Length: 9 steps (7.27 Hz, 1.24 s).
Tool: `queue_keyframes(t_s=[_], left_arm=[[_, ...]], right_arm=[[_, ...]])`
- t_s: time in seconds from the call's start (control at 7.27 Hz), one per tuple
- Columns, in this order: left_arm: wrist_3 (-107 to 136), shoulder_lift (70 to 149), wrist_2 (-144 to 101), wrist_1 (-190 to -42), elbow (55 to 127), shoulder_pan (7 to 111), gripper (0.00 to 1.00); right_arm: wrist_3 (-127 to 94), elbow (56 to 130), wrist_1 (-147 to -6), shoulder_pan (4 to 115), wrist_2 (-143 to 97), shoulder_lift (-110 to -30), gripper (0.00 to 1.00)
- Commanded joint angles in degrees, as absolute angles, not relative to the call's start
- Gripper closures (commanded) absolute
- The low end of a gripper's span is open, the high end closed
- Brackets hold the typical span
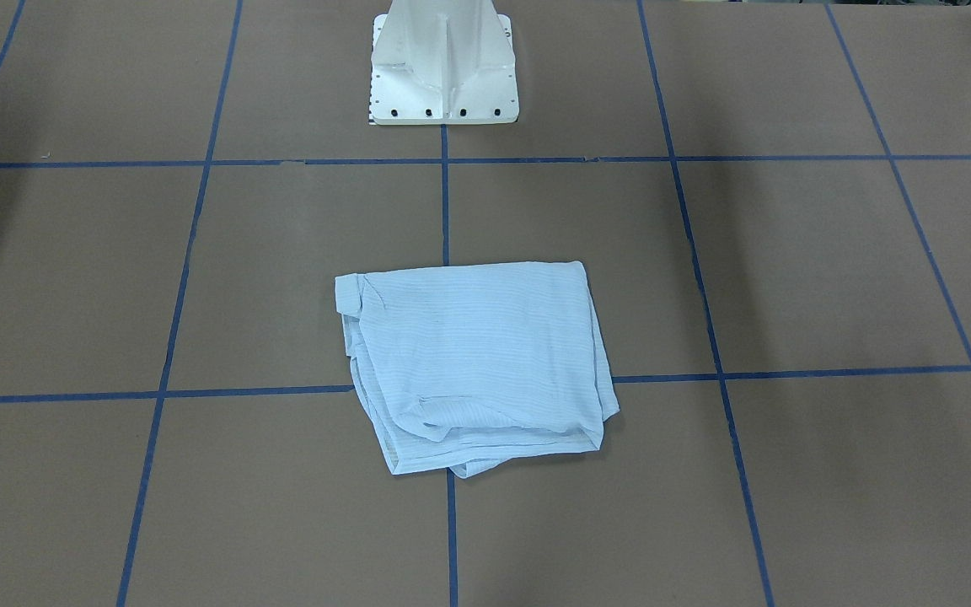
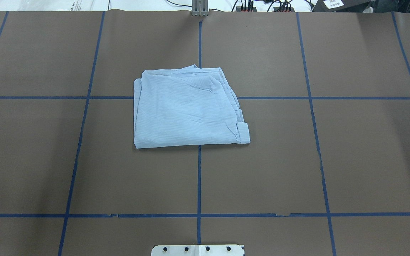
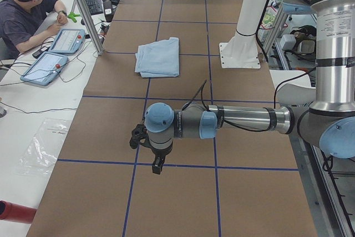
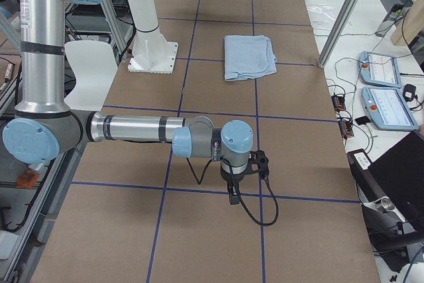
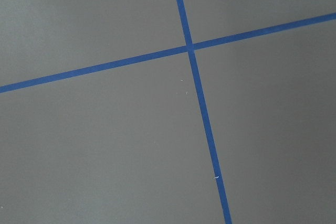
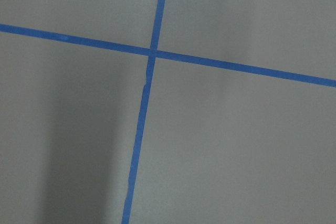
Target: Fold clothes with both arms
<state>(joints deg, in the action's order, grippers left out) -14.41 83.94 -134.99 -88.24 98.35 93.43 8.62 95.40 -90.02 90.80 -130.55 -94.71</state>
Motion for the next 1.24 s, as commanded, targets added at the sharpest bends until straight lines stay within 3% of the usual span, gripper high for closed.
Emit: queue_keyframes(t_s=[0.0,1.1], left_arm=[[-14.41,83.94,-135.0,-88.24,98.35,93.43,0.0],[-14.33,82.88,-135.0,-88.33,98.52,93.96,0.0]], right_arm=[[8.61,95.36,-90.09,90.79,-130.6,-94.75,0.0],[9.23,94.04,-87.89,90.79,-131.22,-95.8,0.0]])
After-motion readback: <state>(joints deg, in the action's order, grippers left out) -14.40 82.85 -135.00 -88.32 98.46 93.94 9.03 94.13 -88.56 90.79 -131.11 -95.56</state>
